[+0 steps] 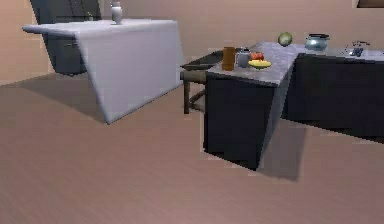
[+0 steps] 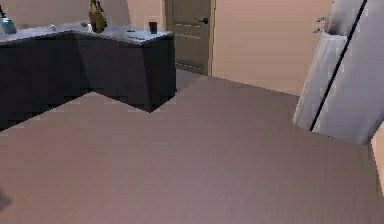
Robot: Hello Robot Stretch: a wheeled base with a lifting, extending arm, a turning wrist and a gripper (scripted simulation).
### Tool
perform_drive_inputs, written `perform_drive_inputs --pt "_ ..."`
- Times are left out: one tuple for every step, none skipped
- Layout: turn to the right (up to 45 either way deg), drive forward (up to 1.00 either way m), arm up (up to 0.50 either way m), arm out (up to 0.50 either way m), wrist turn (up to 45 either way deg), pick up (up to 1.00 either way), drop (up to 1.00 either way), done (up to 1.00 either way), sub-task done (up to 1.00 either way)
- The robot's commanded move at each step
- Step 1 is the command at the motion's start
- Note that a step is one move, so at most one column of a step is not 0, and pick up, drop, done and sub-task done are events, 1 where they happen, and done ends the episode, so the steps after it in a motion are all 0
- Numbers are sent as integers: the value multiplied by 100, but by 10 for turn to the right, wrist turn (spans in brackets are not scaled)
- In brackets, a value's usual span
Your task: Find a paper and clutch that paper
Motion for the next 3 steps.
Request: perform_drive_inputs --pt "0 25 0 0 0 0 0 0 0" --pt "-450 0 0 0 0 0 0 0 0" --pt "-120 0 0 0 0 0 0 0 0"
